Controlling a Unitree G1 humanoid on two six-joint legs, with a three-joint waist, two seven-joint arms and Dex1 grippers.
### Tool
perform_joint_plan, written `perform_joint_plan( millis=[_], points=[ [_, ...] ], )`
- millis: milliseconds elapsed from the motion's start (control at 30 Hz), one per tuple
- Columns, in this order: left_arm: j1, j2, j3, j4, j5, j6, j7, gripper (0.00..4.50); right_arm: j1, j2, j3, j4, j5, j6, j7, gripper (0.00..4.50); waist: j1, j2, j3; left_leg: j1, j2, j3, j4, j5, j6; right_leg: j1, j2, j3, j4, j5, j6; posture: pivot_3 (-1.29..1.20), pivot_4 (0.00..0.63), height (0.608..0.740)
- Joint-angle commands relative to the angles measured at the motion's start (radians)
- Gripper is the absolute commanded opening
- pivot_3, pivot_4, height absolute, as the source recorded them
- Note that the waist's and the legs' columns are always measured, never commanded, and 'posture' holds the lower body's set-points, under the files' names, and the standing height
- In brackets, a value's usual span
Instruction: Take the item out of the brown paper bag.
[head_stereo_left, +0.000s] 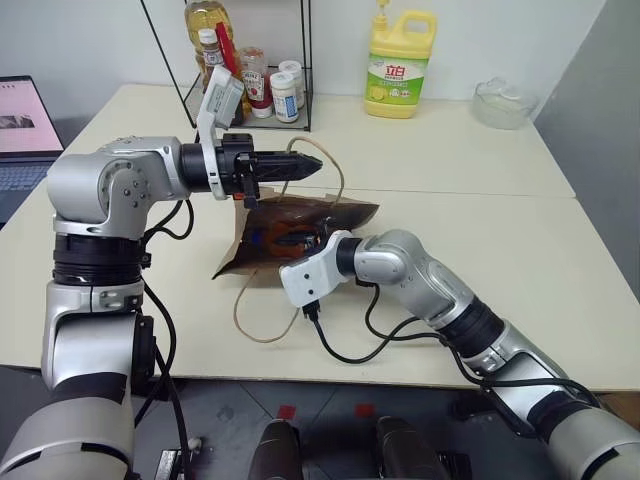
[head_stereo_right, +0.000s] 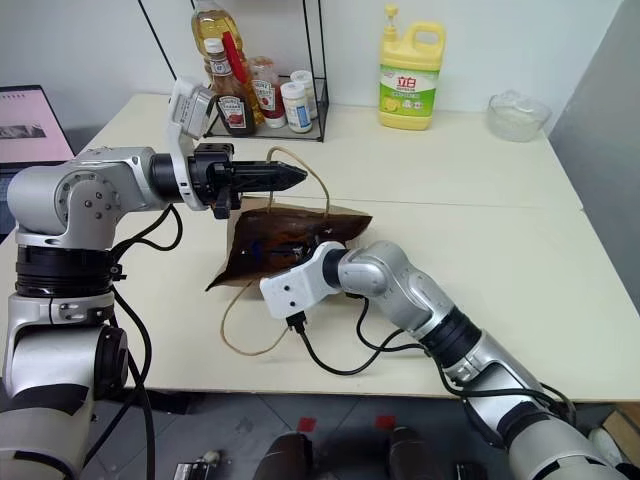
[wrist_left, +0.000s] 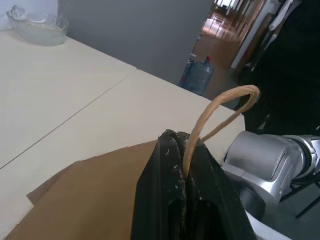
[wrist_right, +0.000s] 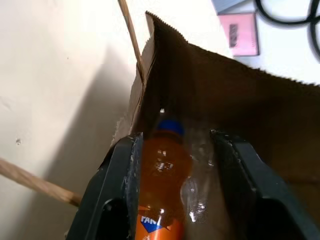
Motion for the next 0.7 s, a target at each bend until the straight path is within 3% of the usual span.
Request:
perform_joint_plan(
  millis=[33,133,300,700],
  points=[
    [-0.001,0.007,0.02,-0.049,-0.031,0.0,-0.009,0.0,-0.001,-0.003,0.001,0.001,0.002,0.057,0.052,2.23,0.0,0.0,0.0,0.0,0.0,0.0,0.0,0.0,0.0,0.0,0.0,0.0,0.0,0.0,0.0,0.0,0.15,0.74],
    [0.006,0.005,0.022,-0.06,-0.036,0.006,-0.005,0.0,0.013,0.012,0.006,-0.017,0.003,0.105,0.073,2.83,0.0,0.0,0.0,0.0,0.0,0.0,0.0,0.0,0.0,0.0,0.0,0.0,0.0,0.0,0.0,0.0,0.15,0.74],
    [0.03,0.007,0.023,-0.094,-0.046,0.015,0.003,0.0,0.044,0.049,-0.025,-0.112,0.027,0.219,0.089,4.49,0.0,0.0,0.0,0.0,0.0,0.0,0.0,0.0,0.0,0.0,0.0,0.0,0.0,0.0,0.0,0.0,0.15,0.74],
    [0.052,0.006,0.007,-0.12,-0.05,0.007,0.002,0.0,0.007,0.204,-0.205,-0.19,0.258,0.763,0.127,4.49,-0.003,0.0,0.0,0.0,0.0,0.0,-0.001,0.0,0.0,-0.001,0.0,0.0,0.001,0.0,0.0,0.0,0.15,0.74]
  ],
)
